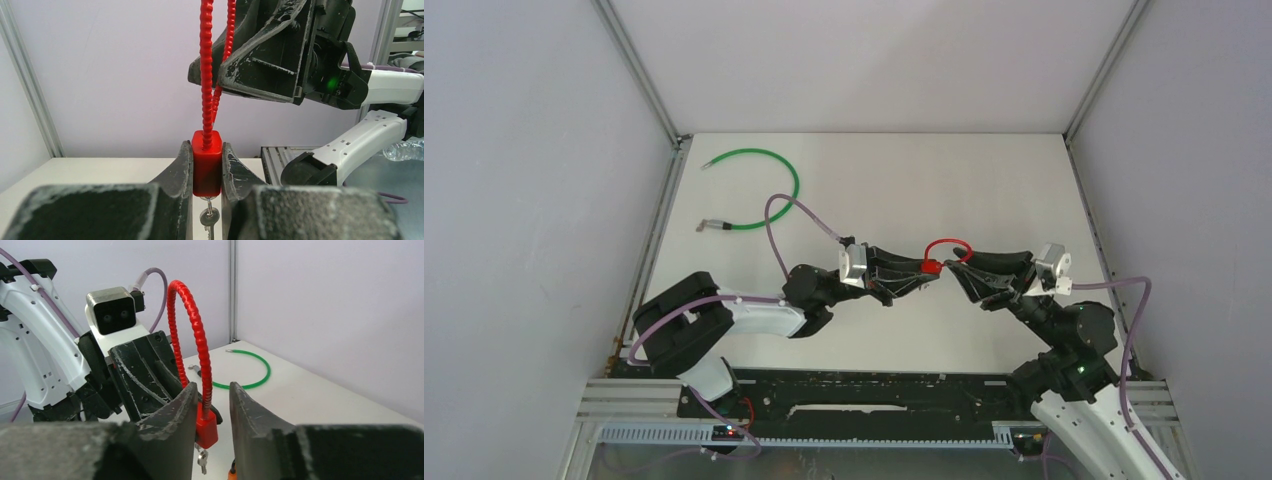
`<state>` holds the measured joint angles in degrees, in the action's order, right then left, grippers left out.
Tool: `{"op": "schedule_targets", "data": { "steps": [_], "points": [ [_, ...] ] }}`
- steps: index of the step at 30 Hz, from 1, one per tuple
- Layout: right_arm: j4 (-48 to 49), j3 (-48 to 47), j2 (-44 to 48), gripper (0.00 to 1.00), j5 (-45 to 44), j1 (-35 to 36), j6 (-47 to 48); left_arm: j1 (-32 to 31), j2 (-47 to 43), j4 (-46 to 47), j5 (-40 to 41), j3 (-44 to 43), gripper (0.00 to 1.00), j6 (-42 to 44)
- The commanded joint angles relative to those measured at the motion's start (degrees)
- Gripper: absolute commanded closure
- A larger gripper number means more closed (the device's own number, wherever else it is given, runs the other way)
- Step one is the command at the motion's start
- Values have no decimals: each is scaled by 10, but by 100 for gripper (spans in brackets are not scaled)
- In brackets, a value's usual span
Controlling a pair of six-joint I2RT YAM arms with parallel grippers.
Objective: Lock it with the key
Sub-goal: Lock the lock.
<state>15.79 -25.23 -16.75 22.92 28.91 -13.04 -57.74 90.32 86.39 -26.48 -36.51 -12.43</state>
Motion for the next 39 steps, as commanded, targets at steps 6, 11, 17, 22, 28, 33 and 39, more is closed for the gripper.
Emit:
{"op": "schedule_targets", "data": {
  "steps": [6, 11, 17, 22, 28, 33, 39],
  "points": [
    [-5, -22, -18, 91, -4, 43, 50, 3, -12, 49, 12, -1, 100, 9],
    [-86, -74, -49, 100, -49, 85, 122, 3, -7, 49, 12, -7, 100, 5],
    [-212, -150, -107, 100, -152, 156, 187, 3, -7, 49, 12, -8, 100, 7],
    [-270, -182, -140, 100, -219, 200, 204, 3, -7, 49, 13, -8, 100, 8],
    [-306, -190, -165, 100, -270, 217, 205, 3, -6, 49, 14, -8, 100, 8],
    [-339, -189, -195, 100, -291, 219, 197, 3, -7, 49, 17, -6, 100, 10],
    [-320, -160, -200, 100, -295, 229, 172, 3, -11, 49, 23, -2, 100, 11]
  ]
}}
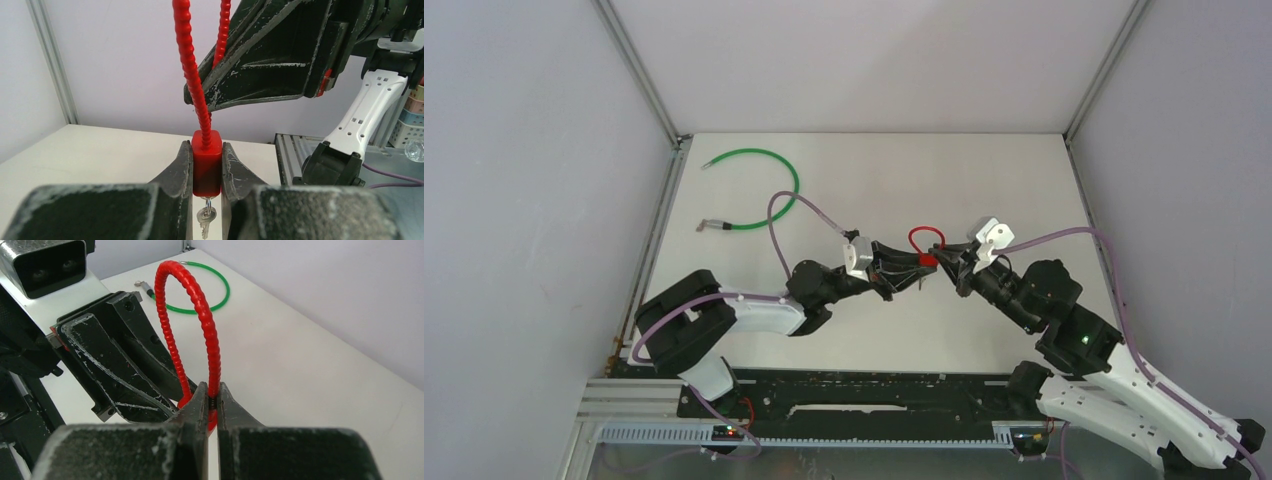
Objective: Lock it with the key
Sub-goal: Lock the lock.
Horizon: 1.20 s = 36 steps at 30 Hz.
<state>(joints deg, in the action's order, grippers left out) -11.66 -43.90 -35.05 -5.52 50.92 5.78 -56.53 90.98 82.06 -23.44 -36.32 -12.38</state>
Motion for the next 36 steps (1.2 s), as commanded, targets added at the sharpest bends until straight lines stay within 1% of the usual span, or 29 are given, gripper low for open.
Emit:
{"op": "schedule_targets", "data": {
  "steps": [1, 14, 24, 36],
  "points": [
    [-44, 33, -17, 100, -12, 10, -21, -9, -18, 93, -5, -3, 100, 12],
    [-20, 128, 4, 100, -64, 53, -99, -8, -32, 93, 62, 17, 100, 15],
    [4, 180, 24, 100, -103, 97, -148, -8, -36, 93, 85, 23, 100, 13],
    [18, 205, 23, 100, -132, 150, -167, -6, -40, 93, 106, 27, 100, 3]
  ]
}}
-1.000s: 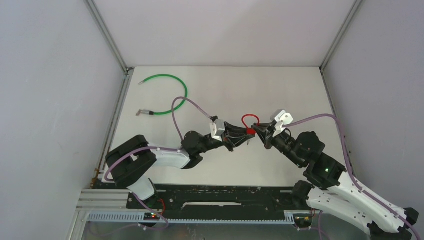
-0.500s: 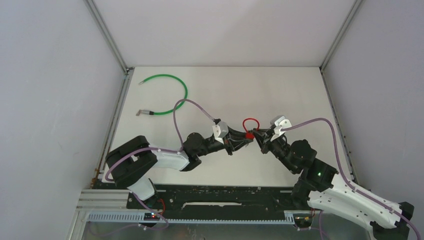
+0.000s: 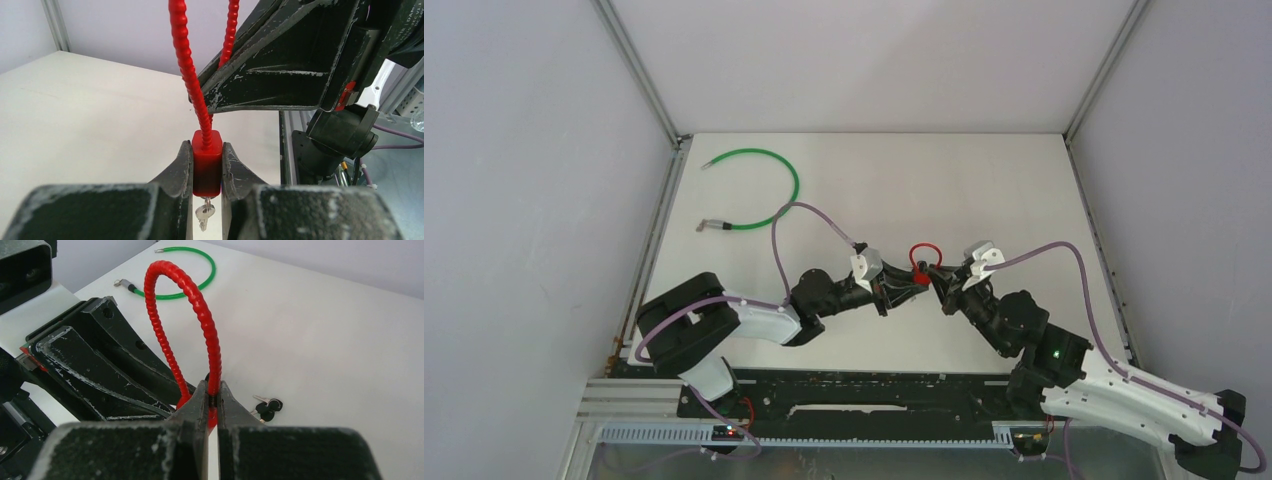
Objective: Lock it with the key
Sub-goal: Lock the lock.
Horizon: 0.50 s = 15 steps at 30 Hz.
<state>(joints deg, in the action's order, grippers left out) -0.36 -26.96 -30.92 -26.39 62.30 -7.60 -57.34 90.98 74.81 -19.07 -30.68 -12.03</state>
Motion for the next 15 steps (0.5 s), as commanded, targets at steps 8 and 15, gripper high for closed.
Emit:
{"op": "schedule_targets", "data": {
  "steps": [8, 15],
  "points": [
    [-86, 29, 8, 95, 77, 41, -6, 6, -39, 166, 63, -29, 100, -11],
    [-72, -2, 80, 84, 64, 40, 40, 8, -41, 165, 69, -26, 100, -13]
  ]
}}
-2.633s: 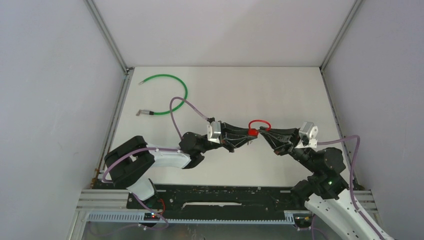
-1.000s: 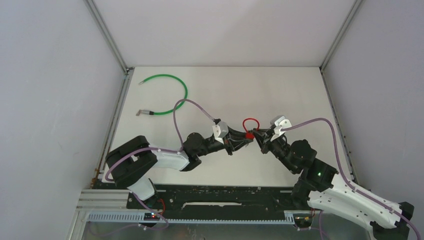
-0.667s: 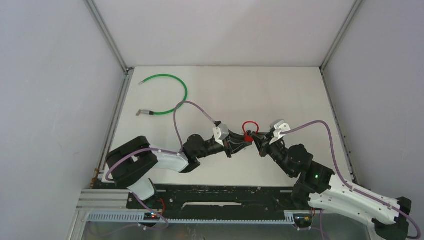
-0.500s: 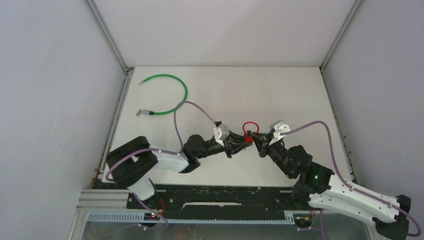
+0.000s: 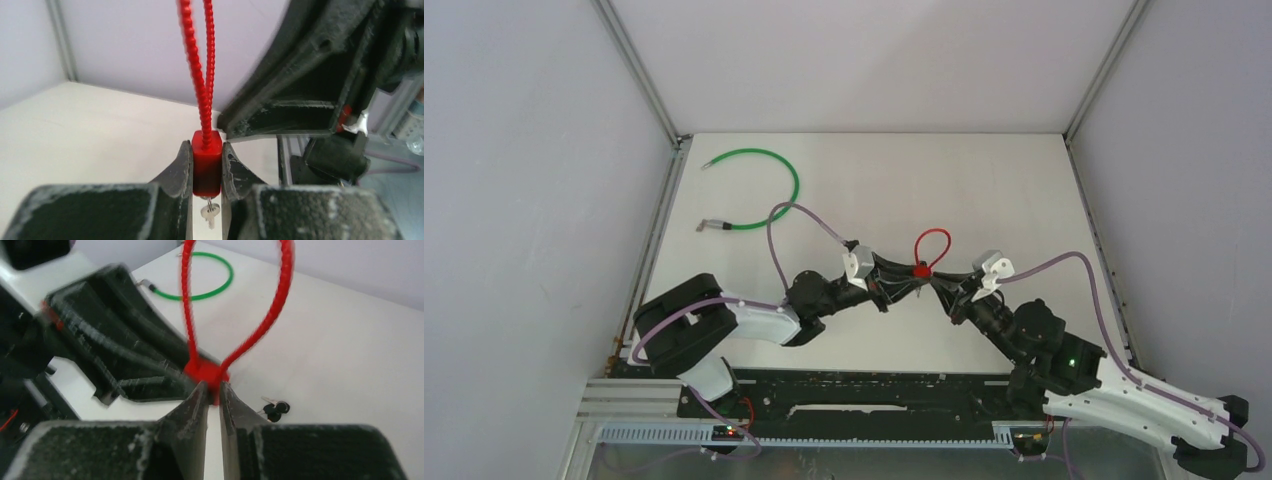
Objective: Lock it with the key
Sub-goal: Lock the lock.
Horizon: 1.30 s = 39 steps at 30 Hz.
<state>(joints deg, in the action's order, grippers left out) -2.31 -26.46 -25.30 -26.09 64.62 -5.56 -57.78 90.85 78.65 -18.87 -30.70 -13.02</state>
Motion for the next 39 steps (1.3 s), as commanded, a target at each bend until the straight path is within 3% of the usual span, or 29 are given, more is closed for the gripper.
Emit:
{"op": "schedule_targets", "data": {
  "steps": [1, 4, 6, 12, 22, 29, 35, 39],
  "points": [
    [-41, -8, 34, 82, 64, 17, 25, 12, -39, 127, 69, -25, 100, -4],
    [-24, -8, 65, 64, 89, 17, 39, 13, -40, 127, 76, -23, 100, -5],
    [-21, -8, 83, 58, 99, 17, 47, 14, -40, 126, 80, -22, 100, -7],
    [-16, 18, 117, 56, 90, 16, 54, 16, -39, 127, 72, -26, 100, -17],
    [31, 78, 154, 59, 82, -13, 67, 18, -25, 127, -27, -54, 100, -33],
    [76, 88, 146, 59, 188, -113, 33, 18, -22, 127, -55, -61, 100, -37],
    [170, 118, 141, 58, 397, -226, -29, 18, -26, 127, -64, -58, 100, -33],
    [204, 129, 125, 58, 483, -278, -59, 19, -27, 127, -68, -56, 100, -33]
  ]
}}
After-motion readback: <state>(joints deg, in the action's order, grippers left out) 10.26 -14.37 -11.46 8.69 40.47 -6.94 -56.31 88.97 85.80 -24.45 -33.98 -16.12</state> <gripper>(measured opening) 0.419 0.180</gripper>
